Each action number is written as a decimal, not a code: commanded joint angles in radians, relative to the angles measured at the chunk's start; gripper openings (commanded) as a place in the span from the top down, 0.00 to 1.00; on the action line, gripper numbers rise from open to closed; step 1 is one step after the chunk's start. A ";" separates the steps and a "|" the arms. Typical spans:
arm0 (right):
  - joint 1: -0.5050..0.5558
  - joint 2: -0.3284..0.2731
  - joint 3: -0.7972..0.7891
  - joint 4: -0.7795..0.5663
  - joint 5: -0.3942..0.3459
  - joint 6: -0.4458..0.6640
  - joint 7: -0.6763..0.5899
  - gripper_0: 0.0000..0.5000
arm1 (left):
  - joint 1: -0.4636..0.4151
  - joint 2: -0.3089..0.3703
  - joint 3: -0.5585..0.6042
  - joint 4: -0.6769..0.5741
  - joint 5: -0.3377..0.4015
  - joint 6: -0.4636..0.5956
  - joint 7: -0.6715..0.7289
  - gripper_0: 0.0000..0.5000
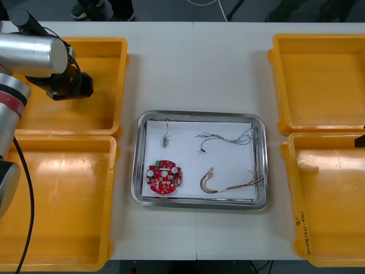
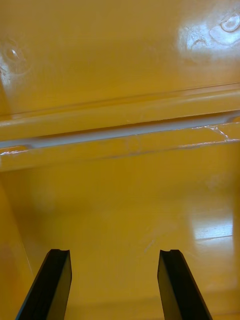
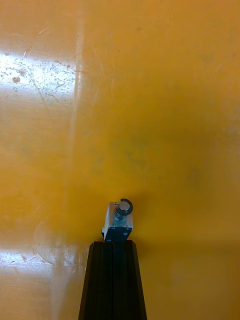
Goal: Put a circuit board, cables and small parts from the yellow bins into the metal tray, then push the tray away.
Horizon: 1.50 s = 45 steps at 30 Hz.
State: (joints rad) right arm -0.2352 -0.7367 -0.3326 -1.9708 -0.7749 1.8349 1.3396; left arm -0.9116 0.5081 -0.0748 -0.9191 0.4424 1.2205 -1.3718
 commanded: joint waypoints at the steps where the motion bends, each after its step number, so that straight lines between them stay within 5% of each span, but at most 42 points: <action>1: 0.004 -0.009 -0.025 -0.011 -0.007 0.001 -0.034 0.00 | -0.026 -0.017 0.024 -0.026 -0.010 0.033 0.020 1.00; 10: 0.004 -0.009 -0.025 -0.010 -0.009 0.001 -0.034 0.00 | -0.026 0.018 0.024 -0.110 0.012 0.154 0.030 0.95; 11: 0.004 -0.009 -0.025 -0.010 -0.009 0.001 -0.034 0.00 | -0.024 0.020 0.024 -0.110 0.015 0.154 0.030 0.86; 13: 0.004 -0.009 -0.025 -0.011 -0.009 0.001 -0.033 0.00 | -0.024 0.023 0.024 -0.112 0.016 0.154 0.034 0.46; 14: 0.004 -0.009 -0.025 -0.010 -0.009 0.001 -0.034 0.00 | -0.024 0.024 0.024 -0.113 0.018 0.152 0.034 0.18; 15: 0.004 -0.009 -0.025 -0.010 -0.009 0.001 -0.034 0.00 | -0.024 0.024 0.024 -0.113 0.018 0.152 0.034 0.18; 16: 0.004 -0.009 -0.025 -0.010 -0.009 0.001 -0.036 0.00 | -0.024 0.026 0.024 -0.118 0.019 0.152 0.037 0.00; 31: 0.004 -0.009 -0.026 -0.010 -0.009 0.001 -0.046 0.00 | -0.055 0.030 0.024 -0.121 0.025 0.131 0.045 0.00; 45: 0.004 -0.009 -0.025 -0.010 -0.009 0.001 -0.050 0.00 | -0.066 -0.003 0.021 -0.040 0.024 -0.027 0.046 0.00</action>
State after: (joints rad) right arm -0.2352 -0.7367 -0.3326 -1.9706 -0.7760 1.8349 1.3392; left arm -0.9174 0.5085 -0.0747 -0.9677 0.4608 1.2145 -1.3717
